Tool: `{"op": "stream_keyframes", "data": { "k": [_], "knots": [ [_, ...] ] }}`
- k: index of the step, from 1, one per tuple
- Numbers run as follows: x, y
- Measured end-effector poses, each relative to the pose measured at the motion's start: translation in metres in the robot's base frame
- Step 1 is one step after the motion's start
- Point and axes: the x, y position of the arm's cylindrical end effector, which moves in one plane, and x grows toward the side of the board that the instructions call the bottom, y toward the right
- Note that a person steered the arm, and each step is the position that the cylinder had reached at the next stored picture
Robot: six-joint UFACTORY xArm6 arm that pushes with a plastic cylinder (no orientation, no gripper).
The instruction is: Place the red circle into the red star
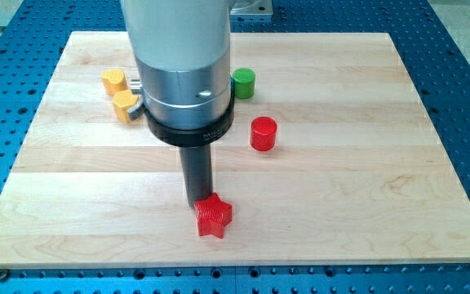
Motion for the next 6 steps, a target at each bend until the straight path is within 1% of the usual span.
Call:
{"op": "stream_keyframes", "data": {
  "k": [1,2,4,6],
  "knots": [
    [-0.002,0.069],
    [-0.011,0.114],
    [-0.071,0.132],
    [-0.091,0.128]
  ]
}}
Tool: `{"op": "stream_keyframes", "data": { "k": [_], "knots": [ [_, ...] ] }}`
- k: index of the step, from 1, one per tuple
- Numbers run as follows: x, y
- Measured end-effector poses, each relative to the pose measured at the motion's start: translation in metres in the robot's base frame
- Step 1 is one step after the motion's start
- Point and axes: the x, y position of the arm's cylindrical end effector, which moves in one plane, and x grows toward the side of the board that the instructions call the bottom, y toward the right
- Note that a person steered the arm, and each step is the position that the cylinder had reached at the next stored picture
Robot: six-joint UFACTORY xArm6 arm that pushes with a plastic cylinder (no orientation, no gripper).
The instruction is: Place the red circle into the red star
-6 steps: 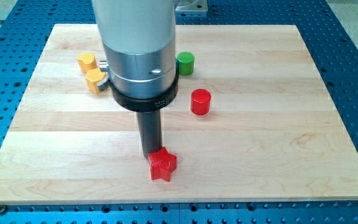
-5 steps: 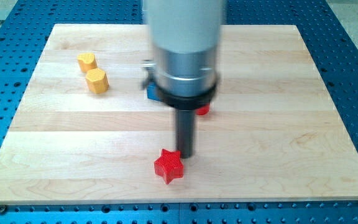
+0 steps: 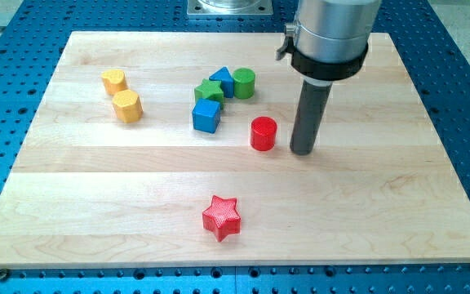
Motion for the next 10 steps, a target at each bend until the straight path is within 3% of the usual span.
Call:
{"op": "stream_keyframes", "data": {
  "k": [3,6,9,10],
  "knots": [
    [-0.031,-0.049],
    [0.033,-0.168],
    [-0.021,-0.213],
    [0.02,-0.218]
  ]
}}
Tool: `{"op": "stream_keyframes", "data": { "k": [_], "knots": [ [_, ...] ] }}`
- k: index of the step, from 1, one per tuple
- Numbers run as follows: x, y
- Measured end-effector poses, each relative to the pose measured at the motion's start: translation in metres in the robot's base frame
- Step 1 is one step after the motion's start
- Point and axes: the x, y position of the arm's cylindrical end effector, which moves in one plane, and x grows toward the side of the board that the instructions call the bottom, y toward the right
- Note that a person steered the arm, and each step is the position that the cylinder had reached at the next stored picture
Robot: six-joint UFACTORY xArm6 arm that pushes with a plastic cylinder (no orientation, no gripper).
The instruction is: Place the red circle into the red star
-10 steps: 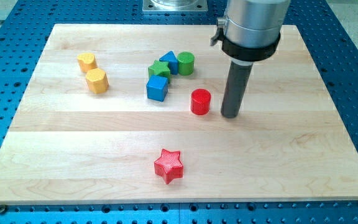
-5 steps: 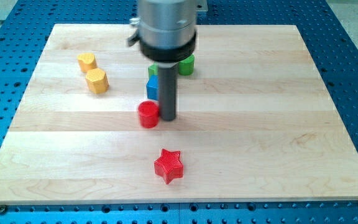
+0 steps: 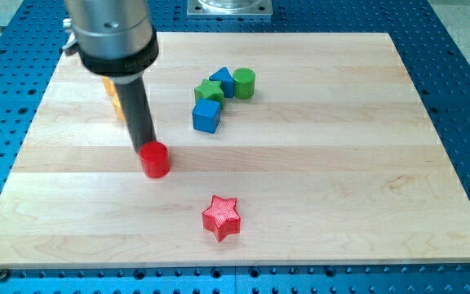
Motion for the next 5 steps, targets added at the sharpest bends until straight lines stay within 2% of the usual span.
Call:
{"op": "stream_keyframes", "data": {
  "k": [2,5],
  "knots": [
    [0.062,0.021],
    [0.103,0.053]
  ]
}}
